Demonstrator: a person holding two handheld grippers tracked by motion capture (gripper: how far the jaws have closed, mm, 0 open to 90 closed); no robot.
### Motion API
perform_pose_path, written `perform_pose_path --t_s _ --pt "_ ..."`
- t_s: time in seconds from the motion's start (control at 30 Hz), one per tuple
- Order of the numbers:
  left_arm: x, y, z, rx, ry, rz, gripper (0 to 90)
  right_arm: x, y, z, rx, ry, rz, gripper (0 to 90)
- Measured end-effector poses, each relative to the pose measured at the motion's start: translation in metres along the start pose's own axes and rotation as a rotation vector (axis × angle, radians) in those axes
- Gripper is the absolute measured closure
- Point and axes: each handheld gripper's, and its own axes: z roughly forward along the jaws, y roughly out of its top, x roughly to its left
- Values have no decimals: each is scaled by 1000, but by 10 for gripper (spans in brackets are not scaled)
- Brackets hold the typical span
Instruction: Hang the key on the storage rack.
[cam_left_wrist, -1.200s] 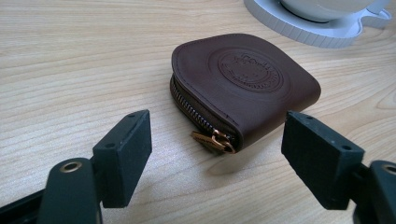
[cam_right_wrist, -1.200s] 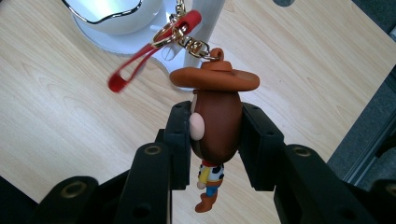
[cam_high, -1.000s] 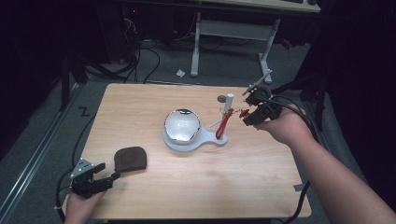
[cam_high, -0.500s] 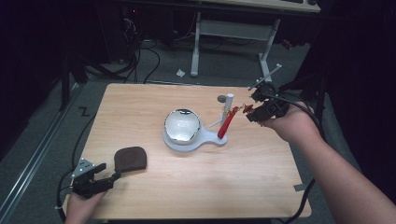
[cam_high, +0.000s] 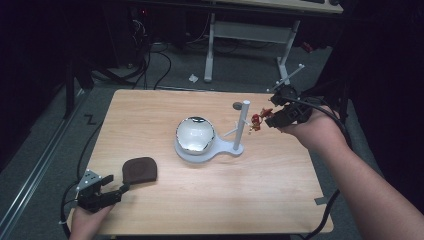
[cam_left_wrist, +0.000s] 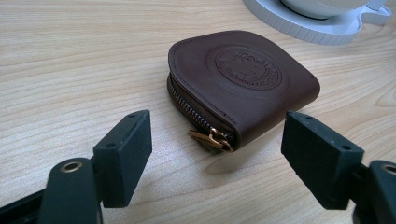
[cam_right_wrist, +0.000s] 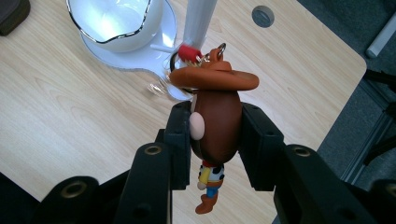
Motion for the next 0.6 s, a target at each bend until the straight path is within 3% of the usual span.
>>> perform_pose_path --t_s 0.6 --pt "1 0 0 1 1 1 250 -1 12 -3 49 1 -19 668"
